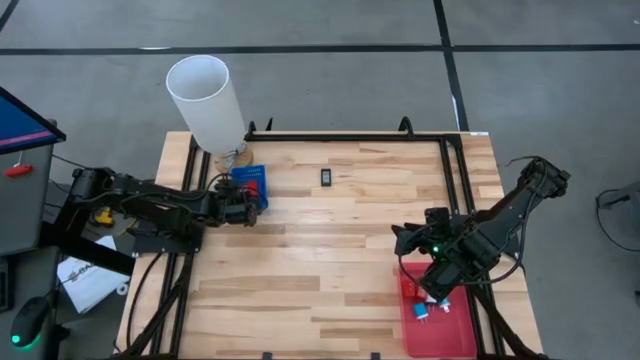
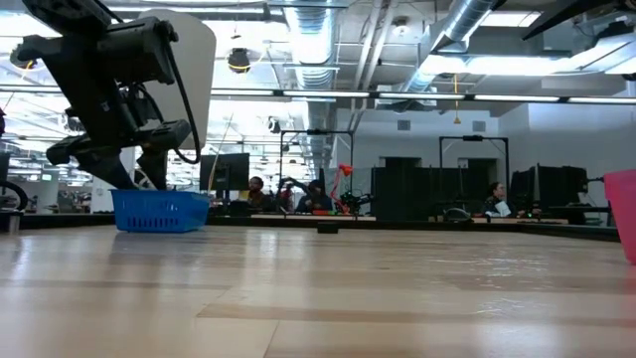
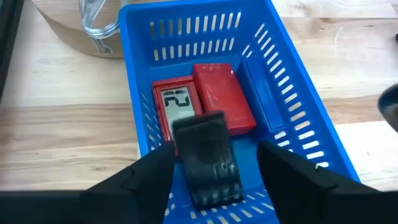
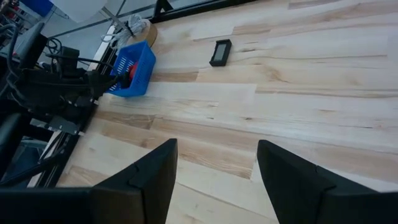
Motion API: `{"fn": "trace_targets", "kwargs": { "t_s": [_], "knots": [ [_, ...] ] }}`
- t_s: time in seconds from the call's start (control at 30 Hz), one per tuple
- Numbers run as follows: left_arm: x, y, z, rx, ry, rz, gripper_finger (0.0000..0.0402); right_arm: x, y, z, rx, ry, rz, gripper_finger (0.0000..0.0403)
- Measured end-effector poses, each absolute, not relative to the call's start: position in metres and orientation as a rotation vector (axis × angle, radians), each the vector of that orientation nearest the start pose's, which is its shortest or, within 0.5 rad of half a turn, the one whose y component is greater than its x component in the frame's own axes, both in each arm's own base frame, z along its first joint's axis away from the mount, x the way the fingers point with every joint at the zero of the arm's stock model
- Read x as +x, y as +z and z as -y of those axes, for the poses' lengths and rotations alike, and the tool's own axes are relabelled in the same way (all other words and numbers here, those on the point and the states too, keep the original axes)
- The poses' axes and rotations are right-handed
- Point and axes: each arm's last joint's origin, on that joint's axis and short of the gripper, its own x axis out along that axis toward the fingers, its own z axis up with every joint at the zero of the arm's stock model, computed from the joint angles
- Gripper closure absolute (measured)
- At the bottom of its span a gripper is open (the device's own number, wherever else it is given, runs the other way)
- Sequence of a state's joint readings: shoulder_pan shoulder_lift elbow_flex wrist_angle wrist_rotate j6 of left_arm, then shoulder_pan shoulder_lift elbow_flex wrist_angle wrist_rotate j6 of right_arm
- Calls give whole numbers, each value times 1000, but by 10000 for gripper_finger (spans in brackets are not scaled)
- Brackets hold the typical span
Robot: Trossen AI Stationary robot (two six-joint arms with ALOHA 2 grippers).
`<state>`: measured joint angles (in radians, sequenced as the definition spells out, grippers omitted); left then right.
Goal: Pick & Place Office items
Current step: Put the black digital timer into the blue bin
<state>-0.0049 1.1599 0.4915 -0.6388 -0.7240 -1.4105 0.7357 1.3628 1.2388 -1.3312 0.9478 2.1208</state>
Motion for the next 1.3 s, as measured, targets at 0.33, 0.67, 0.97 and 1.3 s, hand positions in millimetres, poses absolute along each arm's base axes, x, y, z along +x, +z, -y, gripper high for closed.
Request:
{"fn": "trace_targets", "kwargs": {
  "t_s": [0.33,0.67,0.97,1.3],
  "knots": [
    [175,159,-11,-720,1188,-527,154,187,307,-129,881,-939,-303,188],
    [194,195,12,-598,763,-375,172,233,310,-97,863,-889,-439,180],
    [177,222,9,-566,706,-261,180,275,311,-7,858,-926,-498,134],
    [159,241,7,-491,651,-202,197,343,242,75,871,-868,-675,119]
  ]
}}
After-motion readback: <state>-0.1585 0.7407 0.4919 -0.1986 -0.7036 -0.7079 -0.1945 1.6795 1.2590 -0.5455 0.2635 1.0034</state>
